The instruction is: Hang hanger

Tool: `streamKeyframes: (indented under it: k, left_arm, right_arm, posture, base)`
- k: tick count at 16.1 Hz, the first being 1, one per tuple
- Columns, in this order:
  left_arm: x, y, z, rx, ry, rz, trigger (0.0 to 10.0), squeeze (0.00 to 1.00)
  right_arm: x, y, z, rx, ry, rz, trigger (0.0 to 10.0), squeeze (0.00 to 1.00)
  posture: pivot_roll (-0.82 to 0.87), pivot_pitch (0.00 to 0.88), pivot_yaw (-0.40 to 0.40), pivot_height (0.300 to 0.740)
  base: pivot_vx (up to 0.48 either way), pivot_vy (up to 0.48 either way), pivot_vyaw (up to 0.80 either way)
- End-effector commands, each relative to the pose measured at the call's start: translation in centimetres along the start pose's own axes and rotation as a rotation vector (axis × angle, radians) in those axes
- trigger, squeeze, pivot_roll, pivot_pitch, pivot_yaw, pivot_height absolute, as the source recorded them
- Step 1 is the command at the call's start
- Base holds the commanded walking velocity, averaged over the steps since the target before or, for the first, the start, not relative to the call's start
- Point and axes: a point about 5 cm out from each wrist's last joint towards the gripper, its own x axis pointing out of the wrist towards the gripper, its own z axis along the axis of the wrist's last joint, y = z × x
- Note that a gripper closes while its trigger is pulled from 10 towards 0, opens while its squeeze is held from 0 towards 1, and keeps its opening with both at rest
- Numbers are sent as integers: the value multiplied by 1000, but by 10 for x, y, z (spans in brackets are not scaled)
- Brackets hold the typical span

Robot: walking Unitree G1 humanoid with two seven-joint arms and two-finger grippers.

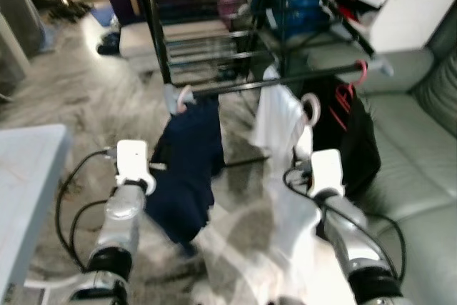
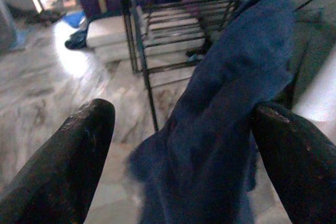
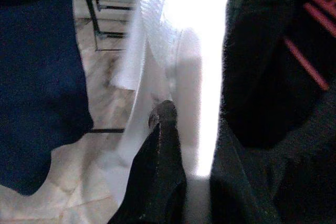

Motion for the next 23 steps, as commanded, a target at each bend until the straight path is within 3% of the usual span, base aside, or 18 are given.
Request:
streamKeyframes:
  k: [1, 4, 7, 12, 14, 19, 21, 22, 23]
  left_arm:
    - [-1, 0, 4, 14, -16, 9, 10000, 0]
    - [-7, -3, 0, 9, 0, 3, 10000, 0]
    - [-18, -6, -12, -1, 41, 6, 10000, 0]
    - [-21, -2, -11, -4, 51, 26, 10000, 0]
    - [-24, -2, -12, -5, 56, 30, 10000, 0]
    - [-32, -2, -16, -5, 79, 41, 10000, 0]
    - [-32, -3, -16, -8, 82, 38, 10000, 0]
    - [-32, -4, -16, -10, 83, 34, 10000, 0]
    - [-31, -5, -16, -12, 86, 33, 10000, 0]
  right_arm:
    - [3, -5, 19, 3, -92, -31, 10000, 0]
    - [3, -2, 8, 79, -36, -69, 10000, 0]
    - [12, -4, 3, 99, 24, -95, 10000, 0]
    - [53, -13, 50, 50, -4, -63, 10000, 0]
    - [66, -8, 59, 49, 64, -21, 10000, 0]
    - [63, -3, 26, 211, 330, 32, 10000, 0]
    - [58, -1, 15, 216, 354, 46, 10000, 0]
    - [58, -6, 17, 212, 292, 17, 10000, 0]
    - [56, -9, 14, 218, 278, 2, 10000, 1000]
  posture:
    - [-13, 0, 56, 740]
    - [-9, 0, 61, 740]
    - [3, 0, 54, 740]
    - [37, 0, 30, 740]
    - [67, 0, 13, 740]
    - [92, 0, -11, 740]
    - [91, 0, -11, 740]
    - [84, 0, -8, 740]
    - [82, 0, -6, 740]
  base:
    - [0, 0, 763]
    - [0, 0, 504]
    - [0, 0, 0]
    - [0, 0, 0]
    - [0, 0, 0]
    - [0, 0, 0]
    - [0, 0, 0]
    - [0, 0, 0]
    - [0, 0, 0]
